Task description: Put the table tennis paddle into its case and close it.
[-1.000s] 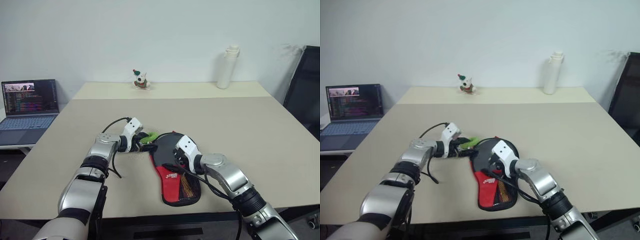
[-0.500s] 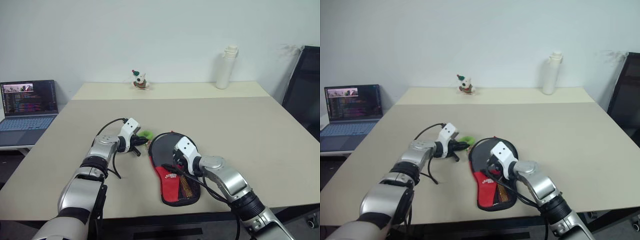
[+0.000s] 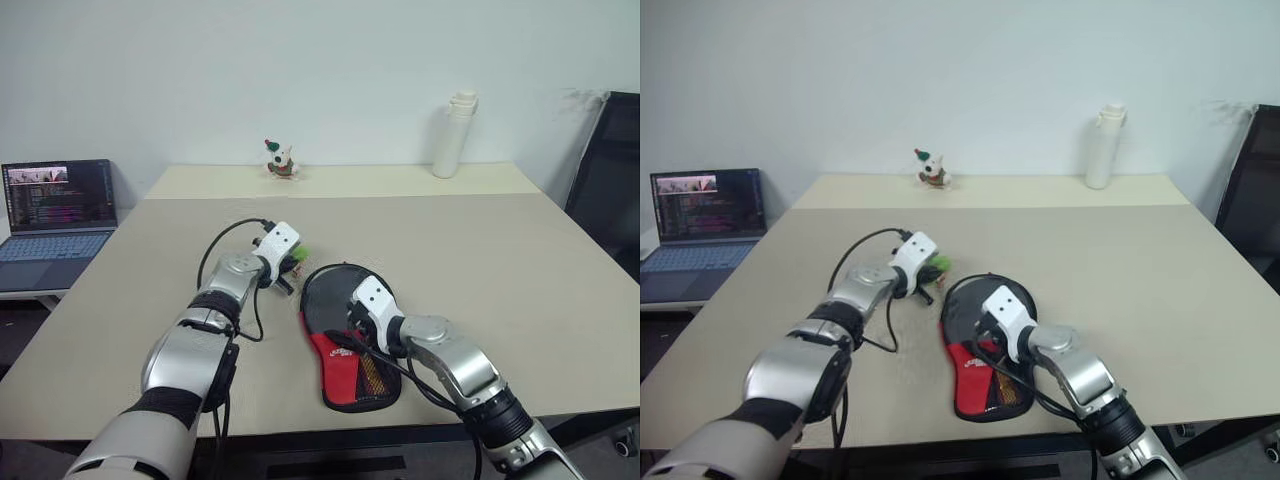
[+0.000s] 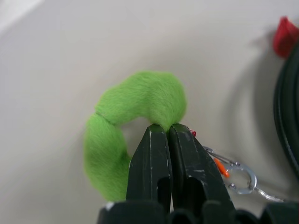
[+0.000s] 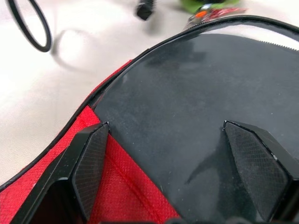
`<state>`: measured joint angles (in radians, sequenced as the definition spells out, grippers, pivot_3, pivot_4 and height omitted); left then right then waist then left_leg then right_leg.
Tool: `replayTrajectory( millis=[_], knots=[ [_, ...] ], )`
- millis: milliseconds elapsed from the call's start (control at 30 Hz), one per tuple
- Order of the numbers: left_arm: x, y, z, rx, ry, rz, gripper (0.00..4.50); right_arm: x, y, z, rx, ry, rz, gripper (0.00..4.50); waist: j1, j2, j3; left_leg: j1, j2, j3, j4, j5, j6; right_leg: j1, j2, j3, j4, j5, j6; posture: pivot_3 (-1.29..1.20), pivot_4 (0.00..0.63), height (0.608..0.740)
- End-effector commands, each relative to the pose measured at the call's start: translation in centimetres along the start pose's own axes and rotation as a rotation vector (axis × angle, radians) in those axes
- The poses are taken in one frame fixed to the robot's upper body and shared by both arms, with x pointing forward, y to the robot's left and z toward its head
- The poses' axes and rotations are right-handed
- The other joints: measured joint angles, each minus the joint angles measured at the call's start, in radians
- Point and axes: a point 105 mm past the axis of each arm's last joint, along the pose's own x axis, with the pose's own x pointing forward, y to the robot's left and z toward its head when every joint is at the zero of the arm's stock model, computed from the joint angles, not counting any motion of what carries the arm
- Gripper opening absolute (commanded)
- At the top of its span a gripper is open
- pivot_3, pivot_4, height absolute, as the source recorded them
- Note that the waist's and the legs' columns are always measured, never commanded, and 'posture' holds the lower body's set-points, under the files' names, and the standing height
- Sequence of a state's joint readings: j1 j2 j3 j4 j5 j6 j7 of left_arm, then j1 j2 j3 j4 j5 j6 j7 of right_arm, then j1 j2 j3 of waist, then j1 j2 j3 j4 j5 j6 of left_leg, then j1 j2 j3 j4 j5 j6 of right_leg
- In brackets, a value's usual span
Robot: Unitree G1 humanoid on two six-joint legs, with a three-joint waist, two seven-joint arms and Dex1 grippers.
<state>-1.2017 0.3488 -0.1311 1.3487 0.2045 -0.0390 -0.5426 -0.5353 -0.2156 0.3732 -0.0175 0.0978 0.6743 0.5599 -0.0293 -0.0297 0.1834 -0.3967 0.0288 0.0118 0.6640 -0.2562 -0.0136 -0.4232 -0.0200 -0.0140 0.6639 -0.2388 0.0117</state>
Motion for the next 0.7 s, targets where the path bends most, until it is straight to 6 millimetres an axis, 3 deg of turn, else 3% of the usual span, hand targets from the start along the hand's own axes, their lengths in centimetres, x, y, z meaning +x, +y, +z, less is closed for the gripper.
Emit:
replayTrajectory(
  millis=[33, 367, 500, 700],
  knots=[
    [0.0, 1.2, 4.4, 0.104, -0.09, 0.081, 0.02, 0.4, 0.8, -3.5, 0.046, 0.117, 0.01, 4.27, 0.0, 0.0, 0.0, 0.0, 0.0, 0.0, 0.0, 0.0, 0.0, 0.0, 0.0, 0.0, 0.0, 0.0, 0.0, 0.0, 0.15, 0.74],
    [1.3, -1.5, 9.1, 0.361, -0.175, 0.099, 0.02, 0.6, 1.2, -6.2, 0.103, 0.188, -0.009, 4.27, -0.001, -0.003, -0.003, 0.005, 0.0, 0.002, -0.001, 0.0, 0.0, 0.003, 0.0, 0.0, 0.001, 0.0, 0.0, 0.0, 0.15, 0.74],
    [1.9, -4.3, 11.8, 0.574, -0.248, 0.102, 0.02, 0.7, 2.0, -6.9, 0.121, 0.201, 0.002, 4.27, 0.0, -0.006, -0.007, 0.005, 0.0, 0.003, -0.001, 0.0, 0.0, 0.003, 0.0, 0.001, 0.0, 0.0, 0.001, 0.0, 0.15, 0.74],
    [2.5, -8.3, 13.5, 0.804, -0.325, 0.048, 0.02, 0.4, 2.8, -7.5, 0.143, 0.211, 0.006, 4.27, 0.0, -0.006, -0.01, 0.005, 0.0, 0.005, -0.001, 0.0, 0.0, 0.003, 0.0, 0.001, 0.0, 0.0, 0.001, 0.0, 0.15, 0.74]
  ],
)
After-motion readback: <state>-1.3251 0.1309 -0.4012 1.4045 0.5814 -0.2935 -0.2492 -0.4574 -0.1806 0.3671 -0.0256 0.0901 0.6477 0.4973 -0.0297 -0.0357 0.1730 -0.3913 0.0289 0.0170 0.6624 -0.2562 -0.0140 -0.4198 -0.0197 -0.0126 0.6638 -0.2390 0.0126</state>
